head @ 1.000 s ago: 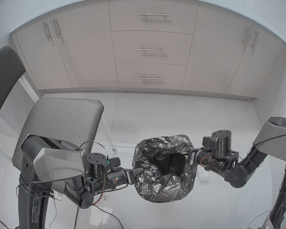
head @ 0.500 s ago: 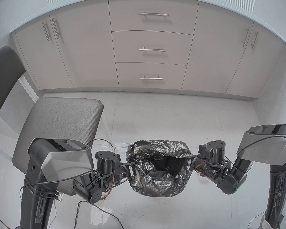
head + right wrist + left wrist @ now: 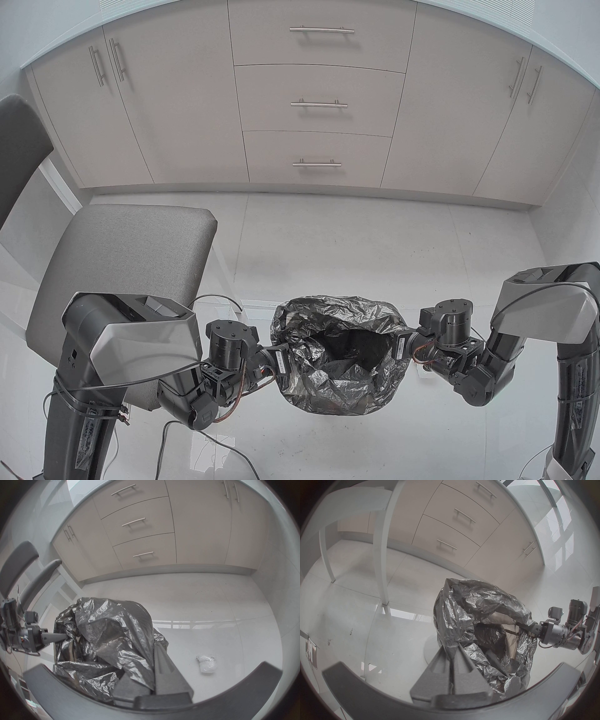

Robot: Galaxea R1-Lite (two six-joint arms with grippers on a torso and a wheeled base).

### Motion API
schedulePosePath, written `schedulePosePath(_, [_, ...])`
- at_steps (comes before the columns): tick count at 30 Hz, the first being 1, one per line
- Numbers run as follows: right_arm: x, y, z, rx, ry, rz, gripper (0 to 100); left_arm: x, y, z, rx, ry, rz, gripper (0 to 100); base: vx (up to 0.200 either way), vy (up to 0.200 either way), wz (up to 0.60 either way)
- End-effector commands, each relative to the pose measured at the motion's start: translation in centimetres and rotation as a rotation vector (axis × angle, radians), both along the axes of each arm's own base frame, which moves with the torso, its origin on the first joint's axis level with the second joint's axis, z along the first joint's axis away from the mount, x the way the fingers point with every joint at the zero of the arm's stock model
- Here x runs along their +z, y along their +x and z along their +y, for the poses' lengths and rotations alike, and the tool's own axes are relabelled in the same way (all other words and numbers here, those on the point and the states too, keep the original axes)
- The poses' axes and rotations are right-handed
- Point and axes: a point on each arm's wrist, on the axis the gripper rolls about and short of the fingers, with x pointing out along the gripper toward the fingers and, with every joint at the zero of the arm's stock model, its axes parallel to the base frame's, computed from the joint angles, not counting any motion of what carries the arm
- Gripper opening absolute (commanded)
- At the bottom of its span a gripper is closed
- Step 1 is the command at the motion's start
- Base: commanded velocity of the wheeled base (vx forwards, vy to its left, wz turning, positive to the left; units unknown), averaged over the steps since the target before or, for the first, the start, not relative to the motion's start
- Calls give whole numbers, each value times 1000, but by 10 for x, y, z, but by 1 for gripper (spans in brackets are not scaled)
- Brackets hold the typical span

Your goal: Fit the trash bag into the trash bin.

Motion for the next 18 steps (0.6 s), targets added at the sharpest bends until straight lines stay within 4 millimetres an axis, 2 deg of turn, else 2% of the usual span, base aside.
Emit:
schedulePosePath(1, [-15, 2, -5, -2, -44, 28, 0, 2, -1, -1, -5, -3, -4, 0, 0, 0, 0])
schedulePosePath(6, [-26, 6, -6, -3, -62, 44, 0, 1, -3, -1, -5, 1, 3, 0, 0, 0, 0])
schedulePosePath(18, [-28, 10, -14, -30, -107, 34, 0, 2, -3, -1, -6, -3, -2, 0, 0, 0, 0])
